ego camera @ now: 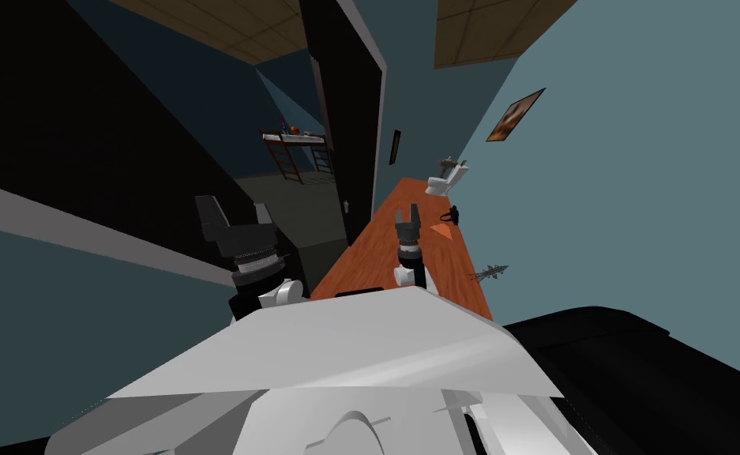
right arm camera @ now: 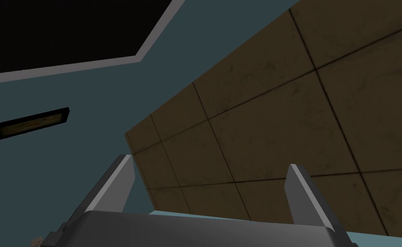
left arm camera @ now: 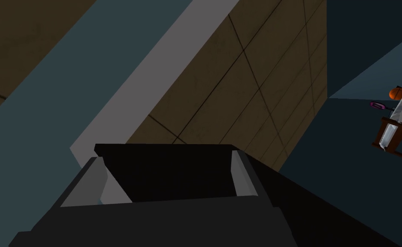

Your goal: Push the door open

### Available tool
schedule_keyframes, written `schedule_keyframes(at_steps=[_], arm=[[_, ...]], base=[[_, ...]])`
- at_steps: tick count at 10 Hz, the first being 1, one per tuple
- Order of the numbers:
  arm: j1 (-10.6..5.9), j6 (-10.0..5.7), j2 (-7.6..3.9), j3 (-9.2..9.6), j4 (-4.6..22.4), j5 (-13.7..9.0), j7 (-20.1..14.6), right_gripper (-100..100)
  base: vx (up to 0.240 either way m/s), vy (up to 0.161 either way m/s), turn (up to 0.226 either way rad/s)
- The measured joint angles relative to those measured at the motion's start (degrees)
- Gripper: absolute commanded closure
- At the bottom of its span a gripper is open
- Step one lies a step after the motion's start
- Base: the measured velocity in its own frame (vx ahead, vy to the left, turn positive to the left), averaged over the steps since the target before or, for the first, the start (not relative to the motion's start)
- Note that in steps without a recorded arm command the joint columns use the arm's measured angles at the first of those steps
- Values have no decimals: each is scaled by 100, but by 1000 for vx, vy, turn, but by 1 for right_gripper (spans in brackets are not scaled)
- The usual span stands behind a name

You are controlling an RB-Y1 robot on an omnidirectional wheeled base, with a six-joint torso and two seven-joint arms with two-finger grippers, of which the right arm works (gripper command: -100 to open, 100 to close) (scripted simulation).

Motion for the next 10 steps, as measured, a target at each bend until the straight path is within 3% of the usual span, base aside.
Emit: schedule_keyframes(at_steps=[3,10], arm=[[-195,-28,-66,256,421,0,-42,-100],[-437,-107,-200,830,1192,7,-126,-100]], base=[[149,-34,-7],[119,-16,-7]])
